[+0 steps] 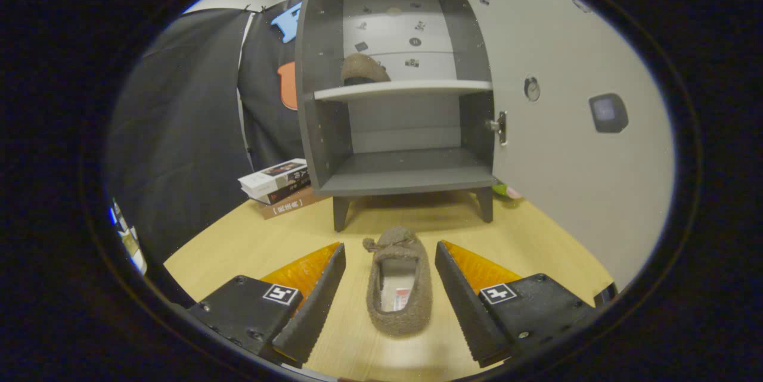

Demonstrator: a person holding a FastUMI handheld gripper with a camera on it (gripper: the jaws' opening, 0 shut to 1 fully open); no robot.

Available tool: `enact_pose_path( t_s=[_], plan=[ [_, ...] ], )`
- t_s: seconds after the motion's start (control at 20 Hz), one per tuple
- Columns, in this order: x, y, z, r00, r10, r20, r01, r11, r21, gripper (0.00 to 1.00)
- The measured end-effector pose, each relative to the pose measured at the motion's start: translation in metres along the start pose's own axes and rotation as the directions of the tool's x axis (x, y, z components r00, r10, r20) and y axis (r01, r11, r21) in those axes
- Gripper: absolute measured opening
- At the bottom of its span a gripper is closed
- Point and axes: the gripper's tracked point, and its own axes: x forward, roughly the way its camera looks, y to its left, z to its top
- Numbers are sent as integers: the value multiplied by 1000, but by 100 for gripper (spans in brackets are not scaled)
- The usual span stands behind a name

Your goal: Open the shoe cabinet door, grab the shoes and put them into the shoe cabinet, then close the shoe cabinet door.

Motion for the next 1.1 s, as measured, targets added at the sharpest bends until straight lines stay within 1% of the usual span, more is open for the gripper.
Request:
enact_pose_path(
  t_s=[0.1, 0.15, 0.2, 0.25, 0.35, 0.4, 0.45, 0.5, 0.55, 0.6, 0.65, 0.7, 0.75, 0.8, 0.85, 0.9, 0.95, 1.1],
  plan=[
    [18, 7, -12, 1000, 18, -24, -17, 1000, 19, 90],
    [25, 10, -16, 999, 19, -30, -18, 1000, 16, 82],
    [32, 11, -19, 999, 12, -36, -12, 1000, 12, 79],
    [38, 12, -25, 999, 6, -46, -5, 1000, 11, 72],
    [50, 17, -40, 996, 5, -85, -3, 1000, 27, 65],
    [58, 16, -48, 993, -10, -118, 13, 999, 29, 61],
    [63, 13, -51, 991, -36, -126, 39, 999, 22, 57],
    [69, 4, -47, 990, -88, -110, 90, 996, 11, 56],
    [80, 1, -46, 988, -105, -110, 107, 994, 5, 49],
    [91, 2, -54, 986, -91, -138, 93, 996, 9, 42],
    [102, 3, -70, 978, -74, -196, 80, 996, 25, 36],
    [99, 7, -68, 977, -62, -203, 74, 996, 49, 34],
    [103, 4, -68, 975, -72, -211, 83, 996, 41, 30],
    [102, 5, -70, 978, -63, -198, 73, 996, 44, 28],
    [99, 6, -62, 986, -48, -162, 58, 997, 57, 22],
    [98, 9, -58, 992, -27, -126, 37, 996, 78, 21],
    [98, 9, -55, 995, -14, -98, 23, 996, 92, 18],
    [95, 12, -52, 998, 2, -61, 4, 995, 99, 15]
  ],
)
